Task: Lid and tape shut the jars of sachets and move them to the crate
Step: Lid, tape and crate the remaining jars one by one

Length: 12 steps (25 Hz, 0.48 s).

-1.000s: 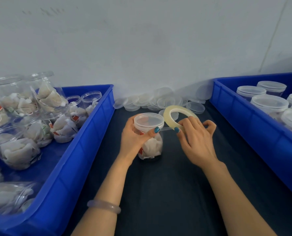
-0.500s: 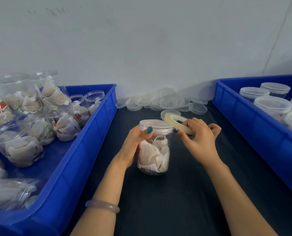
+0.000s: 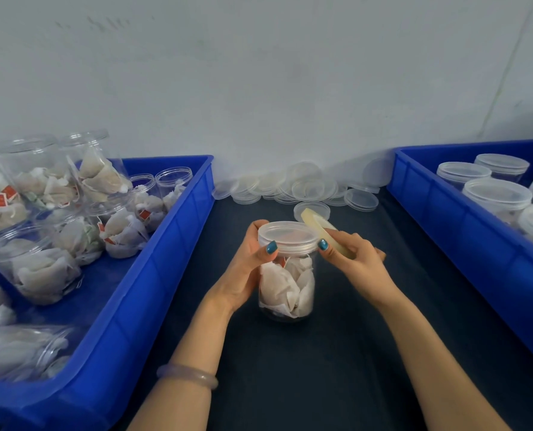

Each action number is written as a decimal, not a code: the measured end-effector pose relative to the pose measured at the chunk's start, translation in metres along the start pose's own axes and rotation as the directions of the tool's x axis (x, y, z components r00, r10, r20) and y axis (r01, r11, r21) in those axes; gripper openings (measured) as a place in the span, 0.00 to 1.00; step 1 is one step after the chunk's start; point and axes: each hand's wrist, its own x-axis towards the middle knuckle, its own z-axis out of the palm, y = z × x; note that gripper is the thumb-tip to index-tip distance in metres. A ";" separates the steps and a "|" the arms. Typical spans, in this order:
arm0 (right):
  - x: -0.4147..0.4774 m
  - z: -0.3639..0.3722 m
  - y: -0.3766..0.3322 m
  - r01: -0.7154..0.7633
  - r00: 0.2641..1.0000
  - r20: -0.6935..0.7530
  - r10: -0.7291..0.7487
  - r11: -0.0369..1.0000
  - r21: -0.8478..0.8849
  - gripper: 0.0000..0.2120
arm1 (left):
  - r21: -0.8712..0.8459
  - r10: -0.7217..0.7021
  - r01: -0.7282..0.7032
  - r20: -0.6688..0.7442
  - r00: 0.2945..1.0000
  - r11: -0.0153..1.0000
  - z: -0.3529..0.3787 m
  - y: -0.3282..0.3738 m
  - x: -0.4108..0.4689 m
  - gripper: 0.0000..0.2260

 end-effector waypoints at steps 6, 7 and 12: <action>-0.002 0.008 -0.003 0.083 0.995 -0.064 -0.077 0.992 0.098 0.18 | -0.051 0.039 -0.045 -0.103 0.994 0.998 0.003 -0.003 0.003 0.53; -0.002 0.009 -0.003 0.083 0.994 -0.078 -0.077 0.993 0.079 0.18 | -0.046 0.043 -0.048 -0.121 0.992 0.998 0.002 -0.002 0.003 0.52; -0.005 0.000 0.001 0.160 0.983 -0.088 -0.164 0.986 -0.049 0.08 | -0.029 0.041 -0.045 -0.106 0.994 0.999 -0.006 -0.001 0.002 0.51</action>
